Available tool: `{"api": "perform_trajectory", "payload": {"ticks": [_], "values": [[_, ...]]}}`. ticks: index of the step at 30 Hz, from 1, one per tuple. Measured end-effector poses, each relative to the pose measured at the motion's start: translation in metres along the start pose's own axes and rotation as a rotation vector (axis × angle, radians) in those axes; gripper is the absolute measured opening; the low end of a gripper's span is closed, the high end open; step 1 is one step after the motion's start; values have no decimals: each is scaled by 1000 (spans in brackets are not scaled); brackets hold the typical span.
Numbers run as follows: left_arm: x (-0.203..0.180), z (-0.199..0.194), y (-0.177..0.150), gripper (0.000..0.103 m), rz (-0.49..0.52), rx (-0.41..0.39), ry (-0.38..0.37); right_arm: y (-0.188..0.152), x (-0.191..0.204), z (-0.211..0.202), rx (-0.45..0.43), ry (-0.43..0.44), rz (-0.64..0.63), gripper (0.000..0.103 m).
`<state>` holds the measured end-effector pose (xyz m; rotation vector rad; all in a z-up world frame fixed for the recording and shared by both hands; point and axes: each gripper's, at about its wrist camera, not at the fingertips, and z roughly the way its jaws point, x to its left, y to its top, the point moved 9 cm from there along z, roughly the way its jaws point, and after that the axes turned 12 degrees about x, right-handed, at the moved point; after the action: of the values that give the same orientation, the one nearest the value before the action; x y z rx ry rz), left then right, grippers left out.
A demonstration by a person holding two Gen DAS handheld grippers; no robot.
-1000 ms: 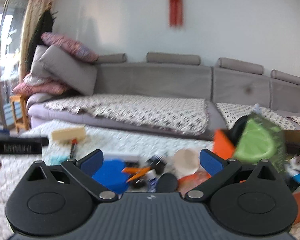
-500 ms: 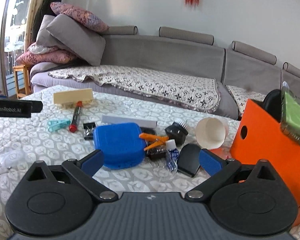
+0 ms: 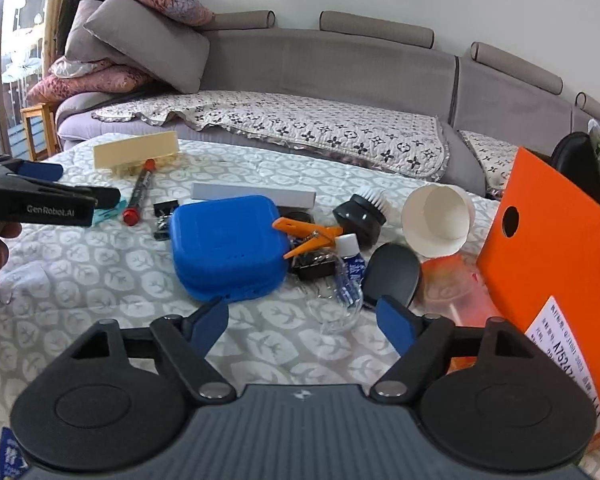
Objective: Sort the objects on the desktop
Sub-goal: 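Grasp the blue clothespin with the left gripper while the right gripper grasps the clear plastic item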
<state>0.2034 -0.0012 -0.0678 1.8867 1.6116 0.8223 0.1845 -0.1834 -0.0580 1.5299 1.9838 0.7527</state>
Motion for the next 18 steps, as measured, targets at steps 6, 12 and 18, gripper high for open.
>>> {"api": "perform_trajectory", "payload": {"ticks": [6,12,18], "values": [[3,12,-8,59,-43,93,-70,4,-6,12,36,-8,12,79],[3,8,-11,59,-45,98,-78,6,-4,16,48,-12,-4,79],[0,7,-6,29,-25,87,-94,8,-1,15,51,40,-29,28]]}}
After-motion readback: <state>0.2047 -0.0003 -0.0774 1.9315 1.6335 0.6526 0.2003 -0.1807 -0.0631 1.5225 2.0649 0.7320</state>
